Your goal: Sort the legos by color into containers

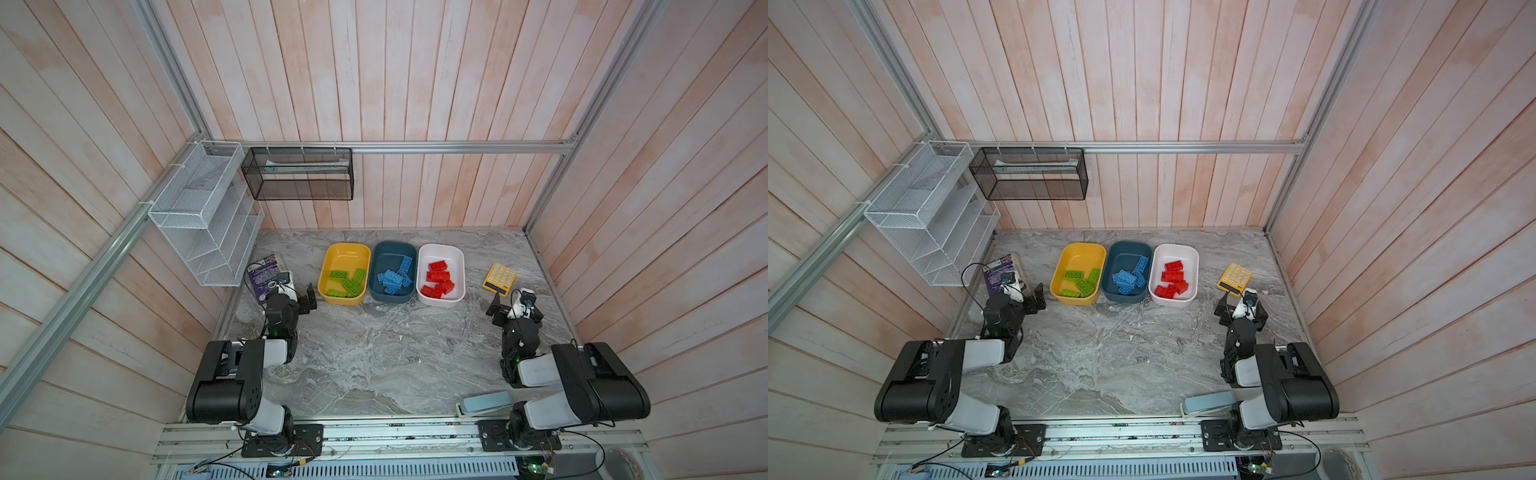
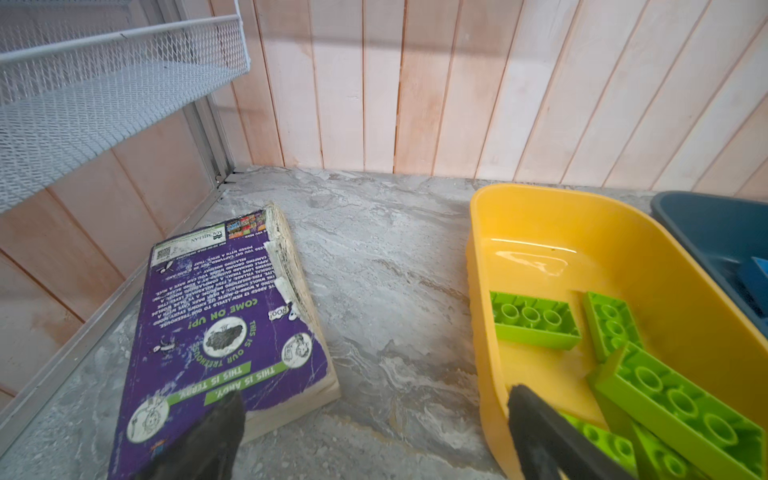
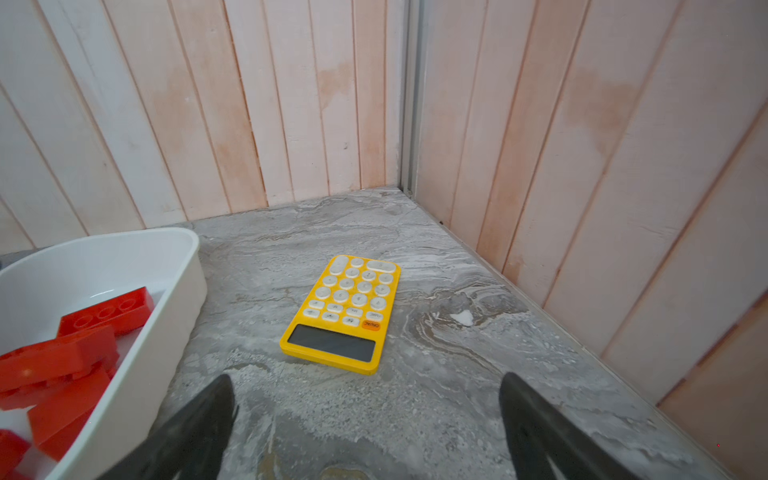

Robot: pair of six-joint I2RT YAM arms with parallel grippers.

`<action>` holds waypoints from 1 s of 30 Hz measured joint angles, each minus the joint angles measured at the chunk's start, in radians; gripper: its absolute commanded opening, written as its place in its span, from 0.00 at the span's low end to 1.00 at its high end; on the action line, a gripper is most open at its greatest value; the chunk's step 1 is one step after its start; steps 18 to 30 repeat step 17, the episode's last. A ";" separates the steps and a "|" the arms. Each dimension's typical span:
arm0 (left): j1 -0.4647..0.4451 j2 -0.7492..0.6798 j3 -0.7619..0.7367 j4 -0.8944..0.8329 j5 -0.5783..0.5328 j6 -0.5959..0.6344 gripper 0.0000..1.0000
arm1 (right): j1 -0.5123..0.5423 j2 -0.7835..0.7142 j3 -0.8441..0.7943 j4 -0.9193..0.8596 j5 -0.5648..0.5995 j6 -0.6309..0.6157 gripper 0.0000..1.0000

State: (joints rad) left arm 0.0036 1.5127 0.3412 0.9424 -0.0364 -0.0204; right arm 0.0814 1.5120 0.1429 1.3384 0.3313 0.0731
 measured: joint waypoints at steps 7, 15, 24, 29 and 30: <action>0.021 0.034 -0.071 0.121 0.032 0.010 1.00 | -0.026 0.024 0.061 -0.029 -0.103 -0.016 1.00; 0.031 0.032 -0.053 0.135 0.053 0.009 1.00 | -0.026 0.024 0.061 -0.030 -0.128 -0.021 1.00; 0.031 0.032 -0.053 0.135 0.055 0.009 1.00 | -0.026 0.024 0.061 -0.030 -0.128 -0.021 1.00; 0.031 0.032 -0.053 0.135 0.055 0.009 1.00 | -0.026 0.024 0.061 -0.030 -0.128 -0.021 1.00; 0.031 0.032 -0.053 0.135 0.055 0.009 1.00 | -0.026 0.024 0.061 -0.030 -0.128 -0.021 1.00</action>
